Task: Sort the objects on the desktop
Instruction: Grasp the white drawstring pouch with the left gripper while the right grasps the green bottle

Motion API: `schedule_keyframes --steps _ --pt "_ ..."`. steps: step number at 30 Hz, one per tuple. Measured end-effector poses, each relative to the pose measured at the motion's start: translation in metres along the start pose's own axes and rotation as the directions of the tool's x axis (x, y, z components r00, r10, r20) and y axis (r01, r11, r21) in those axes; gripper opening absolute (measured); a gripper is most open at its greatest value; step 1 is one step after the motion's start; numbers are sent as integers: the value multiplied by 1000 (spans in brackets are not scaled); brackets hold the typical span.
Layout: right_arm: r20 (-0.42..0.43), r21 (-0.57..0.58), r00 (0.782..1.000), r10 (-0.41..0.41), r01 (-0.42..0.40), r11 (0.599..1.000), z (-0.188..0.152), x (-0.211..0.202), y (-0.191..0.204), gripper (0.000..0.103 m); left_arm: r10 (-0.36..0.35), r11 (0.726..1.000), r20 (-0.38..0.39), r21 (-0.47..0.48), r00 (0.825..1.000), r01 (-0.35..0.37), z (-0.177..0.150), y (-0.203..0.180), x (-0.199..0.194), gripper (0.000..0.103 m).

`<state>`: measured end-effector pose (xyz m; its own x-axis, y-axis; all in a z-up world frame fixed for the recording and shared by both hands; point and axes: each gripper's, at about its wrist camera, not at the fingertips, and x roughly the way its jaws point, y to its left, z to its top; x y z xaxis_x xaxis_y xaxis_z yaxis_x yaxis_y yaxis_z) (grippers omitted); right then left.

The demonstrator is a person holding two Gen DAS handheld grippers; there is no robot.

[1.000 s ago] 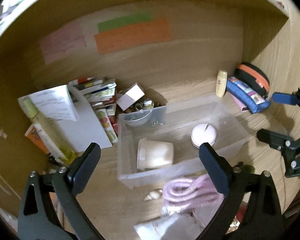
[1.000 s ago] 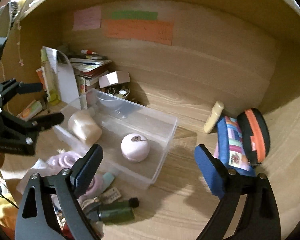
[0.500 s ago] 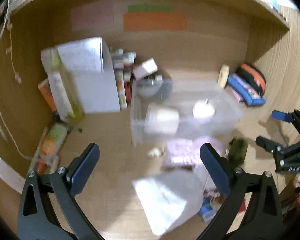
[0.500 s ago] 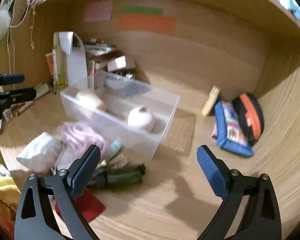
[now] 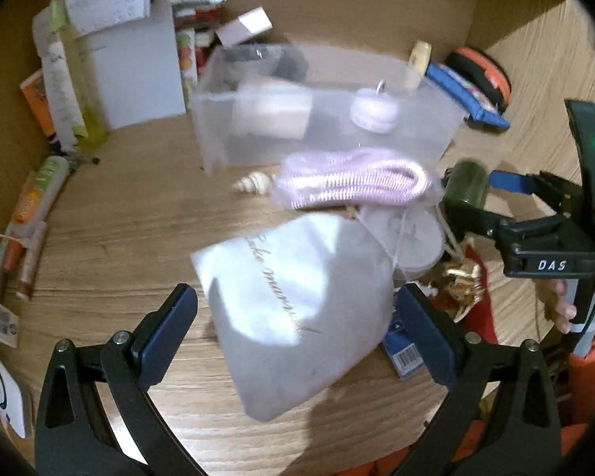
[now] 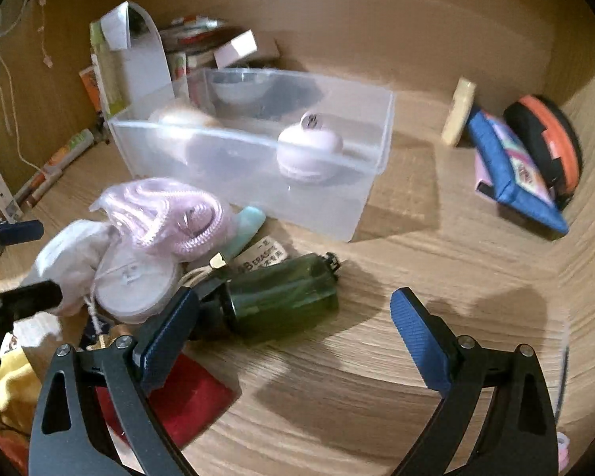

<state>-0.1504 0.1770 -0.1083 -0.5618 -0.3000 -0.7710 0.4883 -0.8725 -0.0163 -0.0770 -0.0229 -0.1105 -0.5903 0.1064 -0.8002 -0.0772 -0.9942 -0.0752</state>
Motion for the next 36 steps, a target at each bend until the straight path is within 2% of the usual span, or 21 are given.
schedule_keyframes --steps 4,13,15,17,18,23,26,29,36 --pt "-16 30 1000 23 -22 999 -1 5 -6 97 -31 999 -73 -41 997 28 -2 7 19 102" --pt "-14 -13 1000 -26 26 1000 4 14 -10 95 2 1000 -66 -22 998 -3 6 4 28 102" --pt "-16 -12 1000 -26 26 1000 6 18 -11 90 5 1000 -54 -14 999 -6 6 5 28 102" --pt "-25 -9 1000 -11 11 1000 7 21 -11 77 9 1000 -23 -10 1000 -10 5 7 26 102" --pt "-21 -5 1000 6 -7 1000 7 21 -12 75 9 1000 -11 -10 1000 -9 5 8 25 101" --pt "-19 1 998 60 -60 998 8 20 -13 52 -9 1000 24 -14 1000 9 4 13 18 82" --pt "-10 -17 999 53 -53 998 7 19 -10 48 -23 999 34 -26 999 24 3 18 14 67" --pt "0 -26 999 42 -42 999 4 17 -10 46 -32 999 46 -37 998 34 4 21 10 60" --pt "40 -2 999 37 -37 999 3 1 -13 44 -71 992 73 -98 995 78 14 24 -1 53"
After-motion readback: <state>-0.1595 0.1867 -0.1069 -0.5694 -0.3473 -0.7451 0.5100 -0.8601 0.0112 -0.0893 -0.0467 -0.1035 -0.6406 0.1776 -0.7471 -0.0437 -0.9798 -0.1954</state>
